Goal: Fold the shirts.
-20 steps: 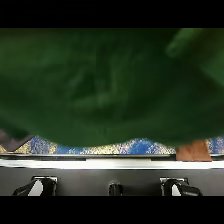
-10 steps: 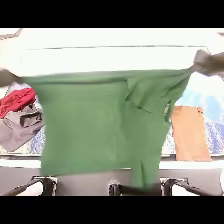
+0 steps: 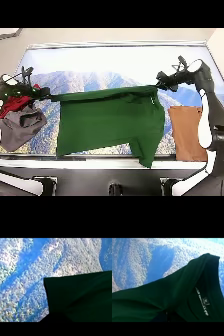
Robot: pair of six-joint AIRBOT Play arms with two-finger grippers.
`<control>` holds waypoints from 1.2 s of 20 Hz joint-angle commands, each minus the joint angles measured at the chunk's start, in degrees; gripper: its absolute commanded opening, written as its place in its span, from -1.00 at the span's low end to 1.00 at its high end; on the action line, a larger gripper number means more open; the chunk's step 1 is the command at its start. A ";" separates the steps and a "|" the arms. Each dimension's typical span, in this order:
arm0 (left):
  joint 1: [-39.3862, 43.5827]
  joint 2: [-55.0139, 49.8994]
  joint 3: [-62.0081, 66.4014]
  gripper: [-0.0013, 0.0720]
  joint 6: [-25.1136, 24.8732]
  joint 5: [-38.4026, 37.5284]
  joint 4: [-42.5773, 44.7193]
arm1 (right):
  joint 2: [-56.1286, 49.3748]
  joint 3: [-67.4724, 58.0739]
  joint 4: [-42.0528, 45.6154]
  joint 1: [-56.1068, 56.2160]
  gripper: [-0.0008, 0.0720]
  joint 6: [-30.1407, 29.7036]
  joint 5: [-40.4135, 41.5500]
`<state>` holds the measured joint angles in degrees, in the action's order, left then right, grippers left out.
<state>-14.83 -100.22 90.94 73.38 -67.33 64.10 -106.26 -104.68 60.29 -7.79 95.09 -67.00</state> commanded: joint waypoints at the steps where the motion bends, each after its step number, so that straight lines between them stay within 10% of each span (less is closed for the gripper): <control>1: 0.15 -2.73 1.53 -0.89 -0.13 -4.61 -0.46 | -0.76 0.07 1.99 -0.59 -0.88 -3.61 -1.05; 7: 1.18 -3.13 -4.04 -0.89 2.69 -27.87 1.07 | -1.99 0.13 19.45 -0.59 -0.88 -2.10 -19.50; 17: 1.40 -3.91 -9.31 -0.88 2.45 -26.05 5.16 | -4.94 0.26 18.56 -0.59 -0.88 2.38 -26.05; 18: 1.40 -4.07 -9.31 -0.77 2.43 -26.03 5.14 | -4.94 0.24 17.68 -0.59 -0.81 2.95 -25.81; 20: 1.31 -3.78 -9.29 0.26 2.49 -26.08 5.09 | -4.17 0.22 16.31 -0.61 -0.03 3.30 -26.34; 22: 0.72 -2.36 -9.33 0.29 1.55 -26.01 5.18 | -1.64 0.13 16.94 -0.66 0.41 1.25 -29.11; 24: -0.31 0.76 -10.69 0.30 1.62 -23.87 4.94 | 1.75 0.15 20.68 -0.70 0.41 -0.15 -32.96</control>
<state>-14.26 -102.00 81.23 75.44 -93.01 69.14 -107.68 -104.49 78.32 -8.43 96.57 -95.48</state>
